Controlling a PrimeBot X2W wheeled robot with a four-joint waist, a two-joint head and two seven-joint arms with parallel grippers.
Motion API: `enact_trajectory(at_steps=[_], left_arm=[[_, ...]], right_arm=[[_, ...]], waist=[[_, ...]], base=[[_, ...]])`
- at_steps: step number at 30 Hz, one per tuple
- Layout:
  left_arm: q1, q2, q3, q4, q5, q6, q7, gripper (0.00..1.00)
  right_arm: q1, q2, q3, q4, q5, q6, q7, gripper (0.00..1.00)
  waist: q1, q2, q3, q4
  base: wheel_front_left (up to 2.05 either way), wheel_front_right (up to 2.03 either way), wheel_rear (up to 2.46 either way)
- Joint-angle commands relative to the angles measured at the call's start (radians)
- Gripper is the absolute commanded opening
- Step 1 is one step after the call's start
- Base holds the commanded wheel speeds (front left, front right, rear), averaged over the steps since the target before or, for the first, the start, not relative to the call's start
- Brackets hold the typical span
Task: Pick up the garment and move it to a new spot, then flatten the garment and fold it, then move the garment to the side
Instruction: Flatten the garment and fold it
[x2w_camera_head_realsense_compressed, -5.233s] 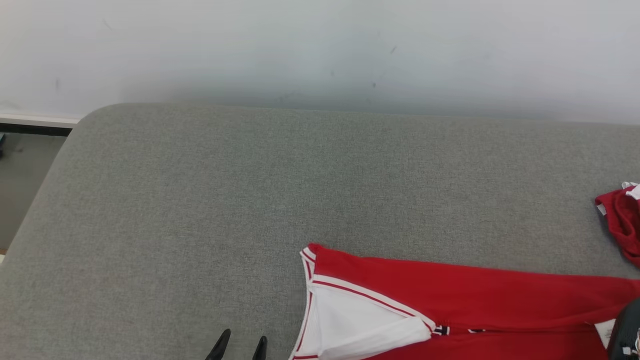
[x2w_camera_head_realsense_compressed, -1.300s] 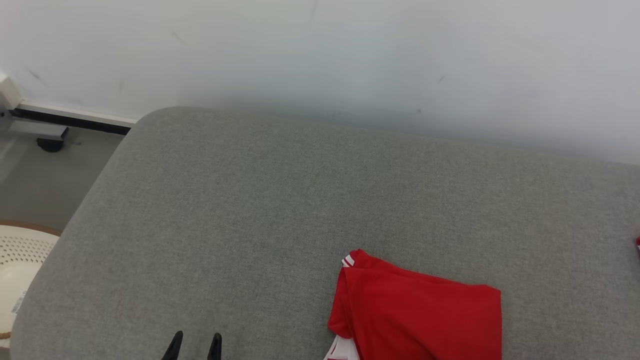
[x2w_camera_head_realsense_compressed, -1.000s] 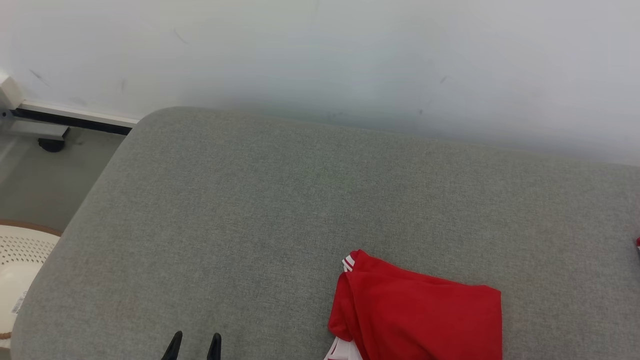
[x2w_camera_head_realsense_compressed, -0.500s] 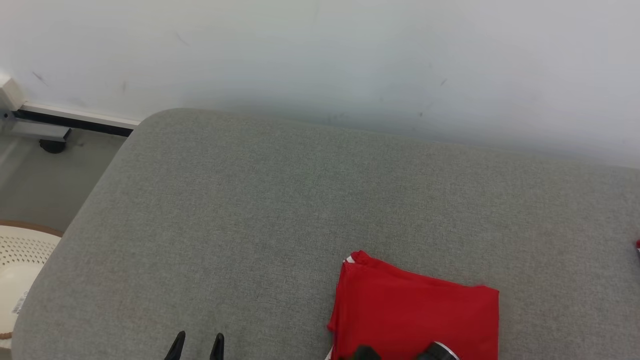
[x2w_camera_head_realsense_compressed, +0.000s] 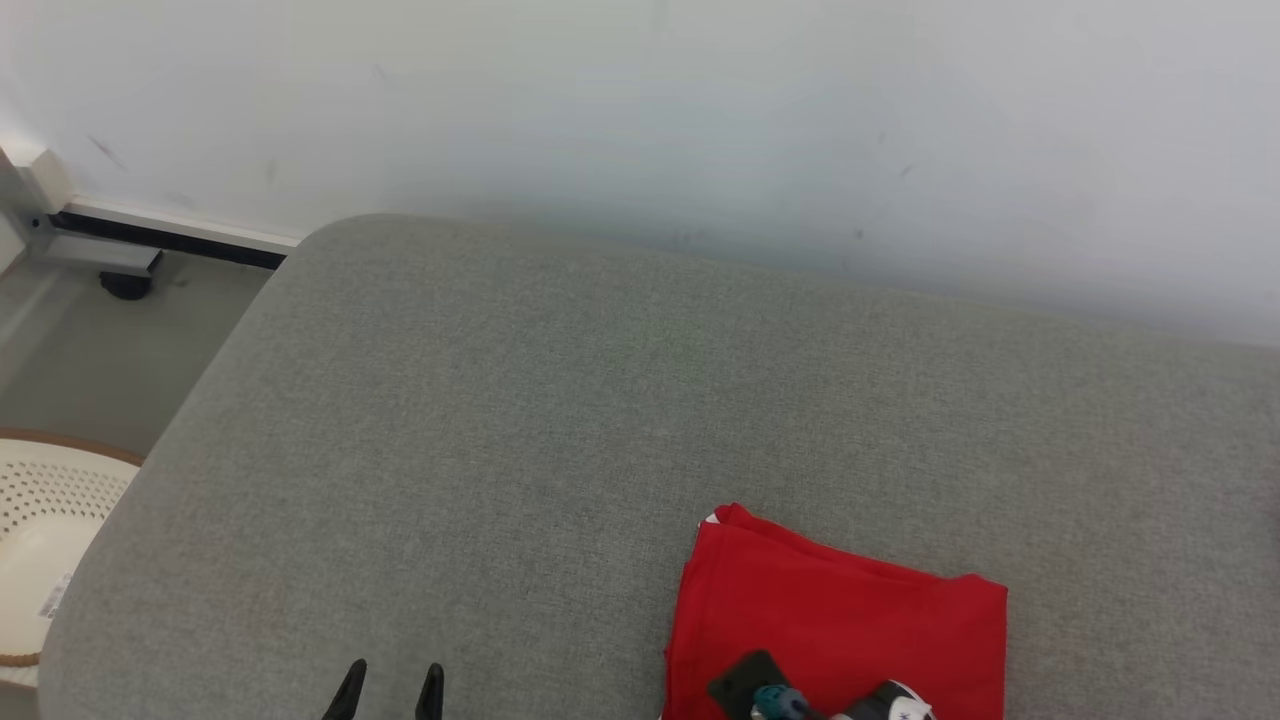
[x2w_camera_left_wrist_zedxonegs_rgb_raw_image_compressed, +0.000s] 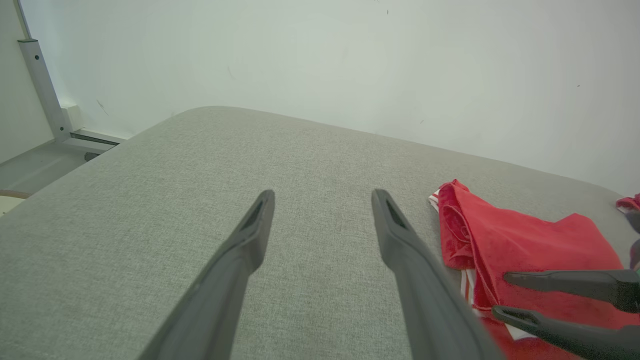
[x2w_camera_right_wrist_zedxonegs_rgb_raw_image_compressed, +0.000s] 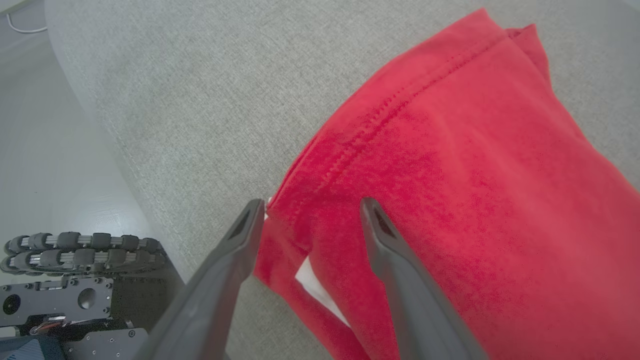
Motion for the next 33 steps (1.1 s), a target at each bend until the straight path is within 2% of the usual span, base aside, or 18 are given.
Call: enact_trajectory(at_steps=[1,10,16,23,33], left_arm=[[0.009,0.008,0.006,0.0,0.0,0.006,-0.003,1.0],[0.024,0.007,0.027,-0.003,-0.002,0.007,-0.006,1.0],[0.037,-0.008,0.033,-0.005,0.024,0.021,-0.007,1.0],[0.061,-0.038,0.096,-0.023,0.05,0.054,-0.007,1.0],[0.106,-0.047,0.172,0.006,0.086,0.04,-0.007,1.0]], right_arm=[[0.024,0.001,-0.015,-0.02,0.009,-0.001,0.003,1.0],[0.132,0.004,-0.161,-0.287,0.005,-0.001,-0.004,1.0],[0.215,0.003,-0.275,-0.432,0.022,-0.001,-0.067,1.0],[0.254,0.003,-0.371,-0.438,0.029,-0.001,-0.246,1.0],[0.287,0.004,-0.539,-0.387,0.086,-0.001,-0.402,1.0]], waist=[[0.0001,-0.0001,-0.004,-0.007],[0.0001,-0.0001,-0.025,-0.079],[0.0001,-0.0001,-0.046,-0.138],[0.0001,-0.0001,-0.075,-0.205],[0.0001,-0.0001,-0.116,-0.267]], base=[[0.0,0.0,0.0],[0.0,0.0,0.0],[0.0,0.0,0.0],[0.0,0.0,0.0],[0.0,0.0,0.0]])
